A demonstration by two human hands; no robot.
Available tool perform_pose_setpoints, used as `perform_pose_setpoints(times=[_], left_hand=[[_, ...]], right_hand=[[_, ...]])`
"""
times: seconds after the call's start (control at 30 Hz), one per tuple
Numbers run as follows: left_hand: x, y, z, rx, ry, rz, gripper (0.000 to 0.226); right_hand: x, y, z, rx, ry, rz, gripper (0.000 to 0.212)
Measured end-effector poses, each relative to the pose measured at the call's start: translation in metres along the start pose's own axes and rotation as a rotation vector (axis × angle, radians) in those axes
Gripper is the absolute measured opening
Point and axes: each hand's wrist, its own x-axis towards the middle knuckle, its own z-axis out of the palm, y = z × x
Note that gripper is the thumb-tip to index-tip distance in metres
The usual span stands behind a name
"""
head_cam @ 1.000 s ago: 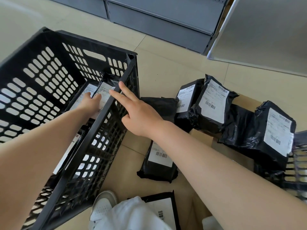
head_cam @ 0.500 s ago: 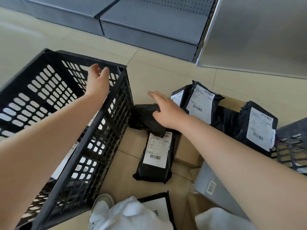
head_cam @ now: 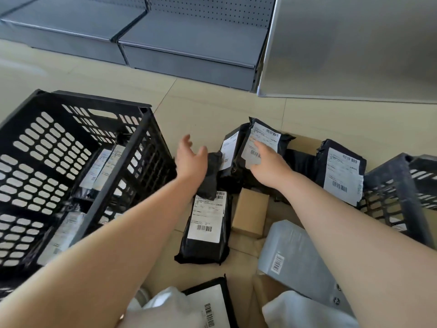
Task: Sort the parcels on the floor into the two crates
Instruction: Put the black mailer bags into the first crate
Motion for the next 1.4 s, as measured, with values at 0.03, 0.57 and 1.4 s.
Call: perform_pose_setpoints(times=[0.03,0.57,1.4], left_hand=[[-0.007,-0.009,0.008,0.029,-0.065,-0.046,0.070],[-0.045,-0.054,0.070,0.353,-0.537,-0.185,0.062],[-0.034,-0.050,0.065,-0.088,-0.366,-0.498,0.051]], right_hand=[[0.001,0.006,0.000,0.001,0.004,0.014,0.068],[0.026,0.075,0.033,0.267,0.173,0.472,0.049],[0.036,0.078,0.023,0.897,0.301,0.612,0.013]])
